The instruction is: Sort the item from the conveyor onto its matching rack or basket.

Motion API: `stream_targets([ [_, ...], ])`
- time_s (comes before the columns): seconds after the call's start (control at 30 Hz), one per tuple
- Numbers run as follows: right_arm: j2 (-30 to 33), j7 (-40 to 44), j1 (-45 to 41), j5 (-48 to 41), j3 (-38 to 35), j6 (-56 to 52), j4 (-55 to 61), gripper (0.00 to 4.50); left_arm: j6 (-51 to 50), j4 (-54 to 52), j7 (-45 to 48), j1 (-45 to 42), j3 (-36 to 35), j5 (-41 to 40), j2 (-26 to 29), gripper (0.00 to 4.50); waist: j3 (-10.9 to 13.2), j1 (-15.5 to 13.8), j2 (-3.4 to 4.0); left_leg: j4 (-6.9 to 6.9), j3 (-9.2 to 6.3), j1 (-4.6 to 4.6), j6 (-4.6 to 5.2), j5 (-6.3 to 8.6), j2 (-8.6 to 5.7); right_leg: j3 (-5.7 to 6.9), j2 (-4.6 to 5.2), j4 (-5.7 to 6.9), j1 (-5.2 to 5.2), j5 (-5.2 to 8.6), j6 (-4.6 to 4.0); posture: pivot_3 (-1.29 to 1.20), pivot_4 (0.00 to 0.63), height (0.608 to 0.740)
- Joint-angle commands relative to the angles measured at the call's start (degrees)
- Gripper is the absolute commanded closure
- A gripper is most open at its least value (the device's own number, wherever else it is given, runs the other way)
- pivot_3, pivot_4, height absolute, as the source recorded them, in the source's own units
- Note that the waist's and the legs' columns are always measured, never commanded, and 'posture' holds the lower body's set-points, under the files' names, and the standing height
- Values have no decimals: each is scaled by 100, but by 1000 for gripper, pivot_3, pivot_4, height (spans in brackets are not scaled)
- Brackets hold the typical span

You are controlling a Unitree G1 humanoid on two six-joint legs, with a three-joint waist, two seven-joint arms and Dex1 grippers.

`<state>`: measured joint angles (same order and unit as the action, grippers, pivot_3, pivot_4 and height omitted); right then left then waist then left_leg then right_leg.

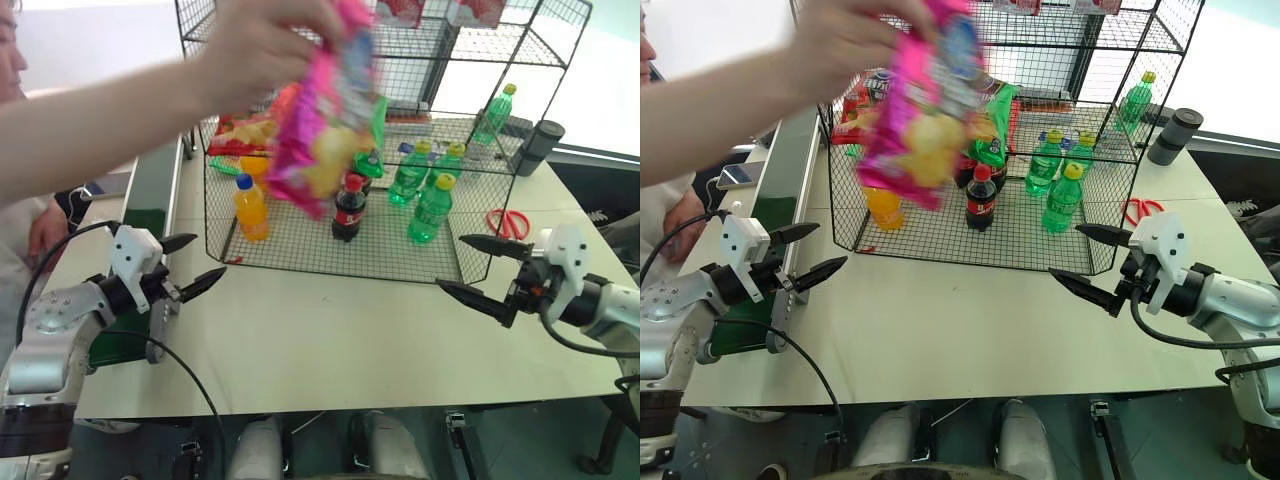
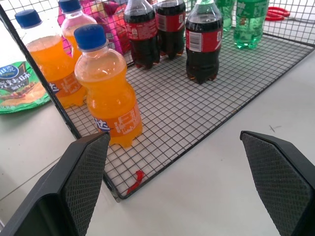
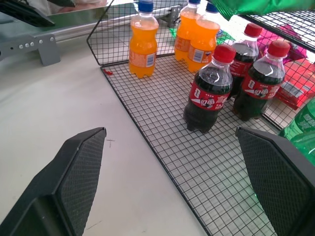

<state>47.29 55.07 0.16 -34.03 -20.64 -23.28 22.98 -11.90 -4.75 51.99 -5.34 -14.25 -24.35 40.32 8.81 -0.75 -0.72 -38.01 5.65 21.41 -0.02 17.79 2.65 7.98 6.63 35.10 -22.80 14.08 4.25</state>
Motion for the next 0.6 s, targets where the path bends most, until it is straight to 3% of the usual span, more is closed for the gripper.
stream_targets([
  [0.03, 80, 95, -55, -18, -128, 124, -67, 116, -143, -167, 73, 64, 16, -75, 70, 0, -1, -3, -1, 0, 0, -1, 0, 0, 0, 0, 0, 0, 1, 0, 0, 0, 150, 740],
  [0.6, -154, 554, -72, 222, 120, 917, -776, 116, -71, -177, 162, 57, -176, -240, 1, 0, -1, 5, -2, -1, 2, -4, 0, 0, 0, 0, -1, 3, 2, 0, 0, 0, 150, 740],
])
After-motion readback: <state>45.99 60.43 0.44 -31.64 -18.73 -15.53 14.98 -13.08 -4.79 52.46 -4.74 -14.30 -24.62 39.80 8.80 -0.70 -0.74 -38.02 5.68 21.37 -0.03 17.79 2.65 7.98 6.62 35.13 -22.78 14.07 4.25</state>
